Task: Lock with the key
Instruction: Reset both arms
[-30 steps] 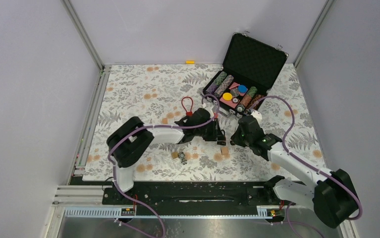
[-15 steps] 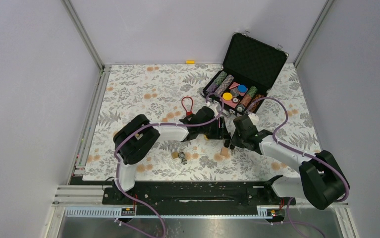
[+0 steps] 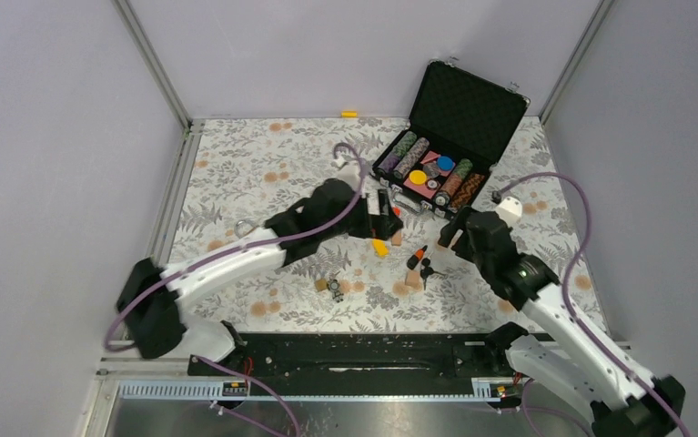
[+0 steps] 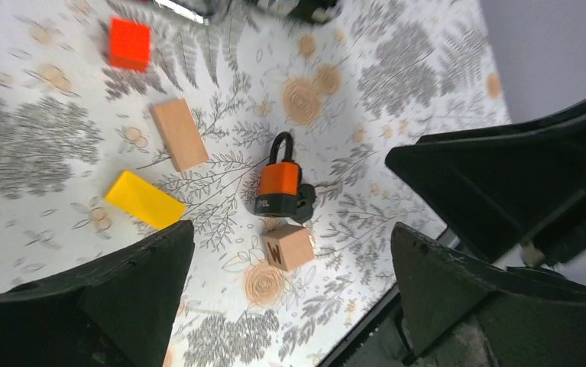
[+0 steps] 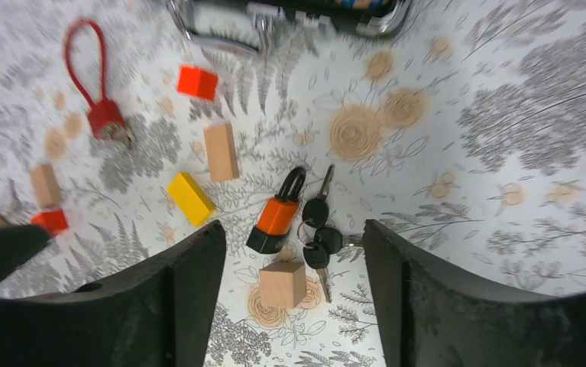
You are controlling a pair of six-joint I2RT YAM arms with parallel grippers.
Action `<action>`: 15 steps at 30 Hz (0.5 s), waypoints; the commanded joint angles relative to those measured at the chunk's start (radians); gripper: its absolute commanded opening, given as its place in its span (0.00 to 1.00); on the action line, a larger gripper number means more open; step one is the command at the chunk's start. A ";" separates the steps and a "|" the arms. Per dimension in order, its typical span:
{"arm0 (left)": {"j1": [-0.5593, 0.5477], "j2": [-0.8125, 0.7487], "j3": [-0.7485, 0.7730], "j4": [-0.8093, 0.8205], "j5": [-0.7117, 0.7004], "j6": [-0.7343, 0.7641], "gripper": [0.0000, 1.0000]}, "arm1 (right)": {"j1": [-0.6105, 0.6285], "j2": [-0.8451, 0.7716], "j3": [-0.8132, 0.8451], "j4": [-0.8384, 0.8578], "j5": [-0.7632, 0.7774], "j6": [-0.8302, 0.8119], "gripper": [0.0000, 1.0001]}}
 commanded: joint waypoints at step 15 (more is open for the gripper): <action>0.004 -0.971 -0.055 -0.460 -0.536 0.282 0.99 | -0.005 -0.689 0.253 -0.312 0.533 -0.178 1.00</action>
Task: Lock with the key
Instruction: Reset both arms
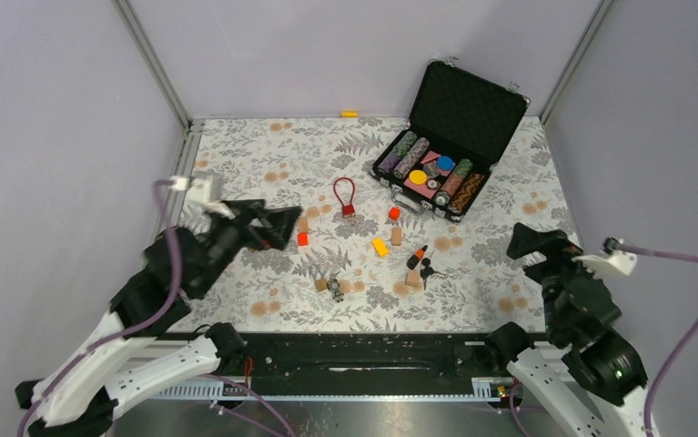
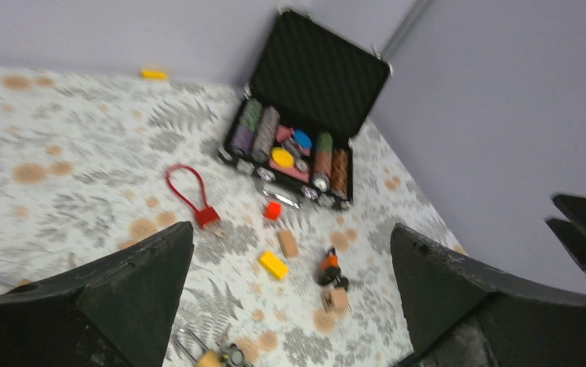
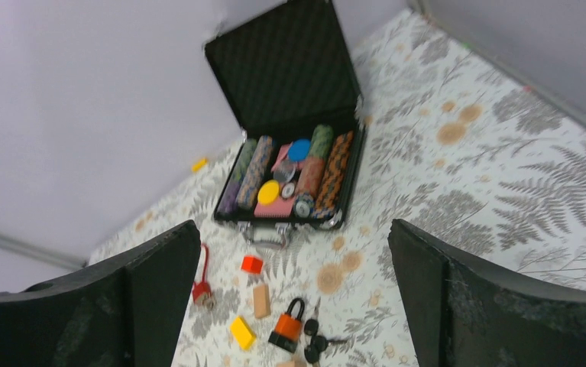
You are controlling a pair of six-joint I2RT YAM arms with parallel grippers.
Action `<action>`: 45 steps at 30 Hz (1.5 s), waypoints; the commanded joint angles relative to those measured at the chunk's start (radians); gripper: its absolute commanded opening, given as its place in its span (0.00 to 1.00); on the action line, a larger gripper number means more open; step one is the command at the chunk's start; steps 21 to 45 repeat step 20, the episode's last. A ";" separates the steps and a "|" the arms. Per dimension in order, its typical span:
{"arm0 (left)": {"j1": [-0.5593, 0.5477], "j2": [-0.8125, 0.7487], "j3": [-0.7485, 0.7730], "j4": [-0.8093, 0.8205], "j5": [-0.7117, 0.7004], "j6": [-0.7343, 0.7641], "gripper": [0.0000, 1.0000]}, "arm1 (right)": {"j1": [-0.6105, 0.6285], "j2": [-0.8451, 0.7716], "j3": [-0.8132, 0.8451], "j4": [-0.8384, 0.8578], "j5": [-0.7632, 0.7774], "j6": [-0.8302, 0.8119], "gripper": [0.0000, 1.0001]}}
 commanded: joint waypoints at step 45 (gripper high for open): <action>0.003 -0.182 0.109 -0.235 -0.098 0.100 0.99 | -0.005 -0.181 0.212 -0.102 0.305 -0.154 0.99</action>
